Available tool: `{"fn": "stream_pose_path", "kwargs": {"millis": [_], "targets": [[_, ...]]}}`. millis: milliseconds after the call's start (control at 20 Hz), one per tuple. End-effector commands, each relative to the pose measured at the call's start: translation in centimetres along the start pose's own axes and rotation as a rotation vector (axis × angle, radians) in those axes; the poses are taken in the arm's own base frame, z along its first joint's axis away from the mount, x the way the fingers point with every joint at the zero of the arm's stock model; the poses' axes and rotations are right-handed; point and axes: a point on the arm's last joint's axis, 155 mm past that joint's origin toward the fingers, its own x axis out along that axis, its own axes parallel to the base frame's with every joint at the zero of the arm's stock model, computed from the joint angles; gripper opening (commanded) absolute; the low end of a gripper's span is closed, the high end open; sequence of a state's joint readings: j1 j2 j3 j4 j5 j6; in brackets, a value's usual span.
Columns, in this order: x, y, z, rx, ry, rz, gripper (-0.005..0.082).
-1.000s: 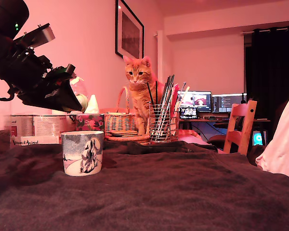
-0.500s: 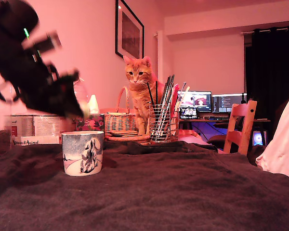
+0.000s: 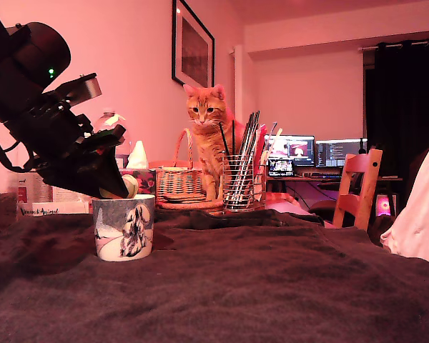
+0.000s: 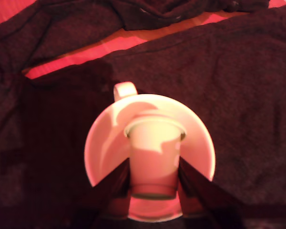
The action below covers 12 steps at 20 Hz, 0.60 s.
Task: Pick up the coffee capsules on the table and drop them inside the coffee cup
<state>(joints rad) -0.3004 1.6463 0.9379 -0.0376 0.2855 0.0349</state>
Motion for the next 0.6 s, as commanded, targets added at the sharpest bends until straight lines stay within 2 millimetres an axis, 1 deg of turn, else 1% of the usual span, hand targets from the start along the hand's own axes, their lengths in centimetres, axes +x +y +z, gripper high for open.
{"fn": "stream_pose_path", "kwargs": {"millis": [0,100,150,250,300,400,450,550], "targets": [[0.05,-0.03,0.20,0.002,-0.008,0.001,0.0007],[0.05,-0.03,0.33,0.004,-0.012,0.001,0.0012],[0.04,-0.03,0.41,0.005,-0.015,0.001,0.0035],[0.04,-0.03,0.40,-0.002,-0.015,0.001,0.0134],[0.04,-0.03,0.39,-0.004,-0.014,0.001,0.0205],[0.04,-0.02,0.39,-0.015,-0.014,0.001,0.0379],[0.04,-0.03,0.38,-0.023,-0.014,0.001,0.0431],[0.03,-0.03,0.42,-0.026,-0.015,0.001,0.0436]]}}
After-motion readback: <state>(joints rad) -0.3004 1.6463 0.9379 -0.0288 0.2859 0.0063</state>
